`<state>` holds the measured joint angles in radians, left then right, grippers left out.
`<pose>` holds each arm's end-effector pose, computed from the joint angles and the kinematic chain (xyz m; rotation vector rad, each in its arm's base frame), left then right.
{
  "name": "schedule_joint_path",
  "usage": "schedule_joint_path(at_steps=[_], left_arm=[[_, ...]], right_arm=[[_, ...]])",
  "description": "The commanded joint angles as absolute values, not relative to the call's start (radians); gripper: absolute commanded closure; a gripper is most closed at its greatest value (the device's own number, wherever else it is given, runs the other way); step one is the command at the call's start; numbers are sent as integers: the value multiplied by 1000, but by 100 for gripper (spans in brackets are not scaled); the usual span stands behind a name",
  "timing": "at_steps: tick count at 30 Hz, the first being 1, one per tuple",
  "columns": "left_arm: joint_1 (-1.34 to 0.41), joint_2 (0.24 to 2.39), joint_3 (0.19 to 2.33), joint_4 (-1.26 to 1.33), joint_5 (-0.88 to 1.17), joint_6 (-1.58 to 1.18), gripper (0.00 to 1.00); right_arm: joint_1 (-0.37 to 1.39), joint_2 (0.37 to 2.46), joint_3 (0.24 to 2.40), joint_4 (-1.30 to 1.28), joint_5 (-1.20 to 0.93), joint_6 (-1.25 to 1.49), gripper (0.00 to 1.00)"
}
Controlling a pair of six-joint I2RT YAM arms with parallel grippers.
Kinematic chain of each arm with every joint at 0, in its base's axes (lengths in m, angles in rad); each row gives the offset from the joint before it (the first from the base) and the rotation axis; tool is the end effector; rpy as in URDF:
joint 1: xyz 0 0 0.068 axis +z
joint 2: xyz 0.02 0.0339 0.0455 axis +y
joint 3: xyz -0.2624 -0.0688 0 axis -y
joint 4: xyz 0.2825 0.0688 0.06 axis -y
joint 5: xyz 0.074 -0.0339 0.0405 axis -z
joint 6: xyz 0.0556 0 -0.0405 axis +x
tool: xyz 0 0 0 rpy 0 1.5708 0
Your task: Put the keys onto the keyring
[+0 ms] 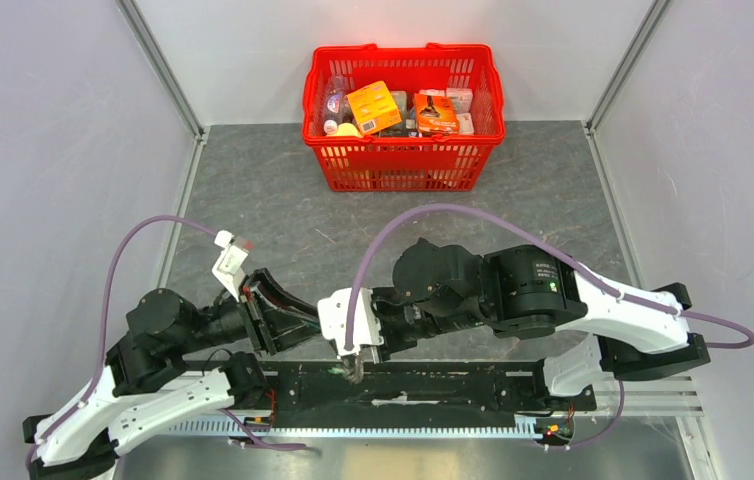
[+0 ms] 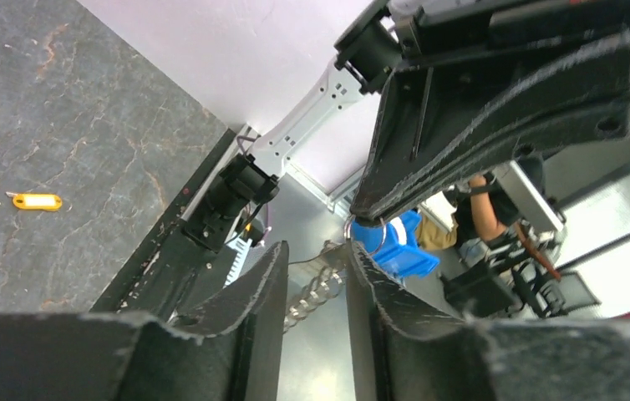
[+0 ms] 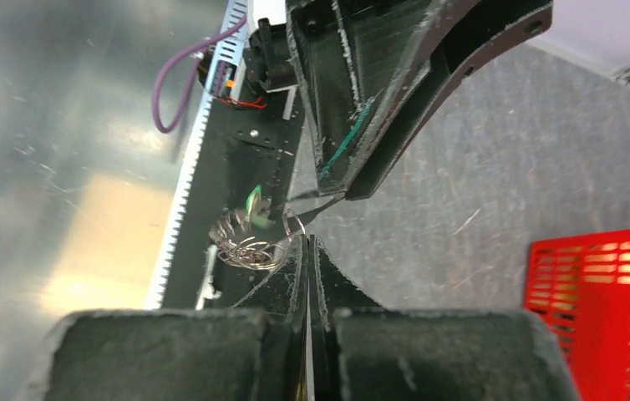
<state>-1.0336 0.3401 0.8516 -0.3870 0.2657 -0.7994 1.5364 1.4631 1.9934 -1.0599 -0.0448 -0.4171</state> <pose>0.0470 -0.1074 0.4075 0.4470 1.6317 -1.6398 0.0084 0.3168 0.5036 -1.8246 1.1985 0.7059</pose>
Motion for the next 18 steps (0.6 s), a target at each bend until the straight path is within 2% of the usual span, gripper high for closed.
schedule_joint_path(at_steps=[1,5,11,18], left_arm=[[-1035,352,879,-344,383,-666,66],[-1035,342,876,-310,437,-649,69],[-1035,313,866,-250,496,-644,69],[-1035,318,868,-251,509,-624,64]], right_arm=[[1542,1497,2125,-1137,-28,-200,100],[1542,1544,2204,-1195,-26,-86,100],[1540,1558,2195,-1190,-30,-1,100],[1532,1569,2181,-1158,-18,108,100]])
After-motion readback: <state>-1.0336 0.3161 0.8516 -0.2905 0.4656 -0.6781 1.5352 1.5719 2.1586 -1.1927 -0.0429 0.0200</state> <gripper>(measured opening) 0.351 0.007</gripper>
